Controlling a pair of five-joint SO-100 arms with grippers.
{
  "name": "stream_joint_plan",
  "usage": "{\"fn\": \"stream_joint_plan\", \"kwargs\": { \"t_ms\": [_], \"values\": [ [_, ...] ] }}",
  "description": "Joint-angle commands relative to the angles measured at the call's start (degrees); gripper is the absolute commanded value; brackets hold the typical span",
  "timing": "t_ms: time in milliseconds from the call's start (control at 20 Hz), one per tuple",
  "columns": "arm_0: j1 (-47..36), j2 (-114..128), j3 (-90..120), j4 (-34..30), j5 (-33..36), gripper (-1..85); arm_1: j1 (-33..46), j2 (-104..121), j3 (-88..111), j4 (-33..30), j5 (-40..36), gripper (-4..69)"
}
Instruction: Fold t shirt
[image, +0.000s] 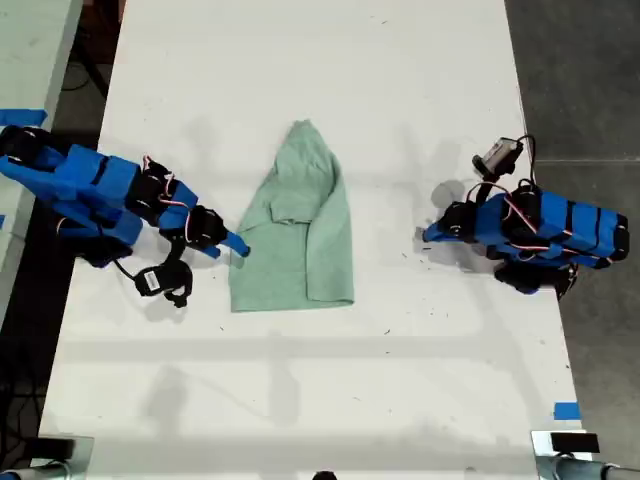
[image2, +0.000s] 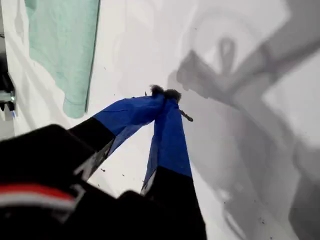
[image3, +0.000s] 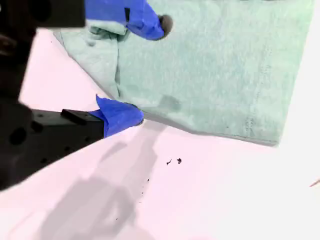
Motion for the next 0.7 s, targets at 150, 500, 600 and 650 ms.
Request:
{"fn": "stream_joint_plan", "kwargs": {
  "t_ms": [150, 500, 600, 650],
  "values": [
    [-2.5, -2.5, 4.7, -6.9, 1.9, 23.1, -0.1, 0.7, 2.7, 0.5, 0.4, -1.5],
    [-4.3, -12.0, 8.5, -20.4, 2.1, 16.8, -0.2, 0.7, 2.7, 0.5, 0.3, -1.5],
    [-4.4, -17.1, 6.1, -19.0, 0.4, -0.2, -0.2, 0.7, 2.7, 0.5, 0.4, -1.5],
    [-4.3, -16.3, 5.5, -17.3, -1.8, -0.2, -0.3, 0.7, 2.7, 0.5, 0.4, -1.5]
  ]
}}
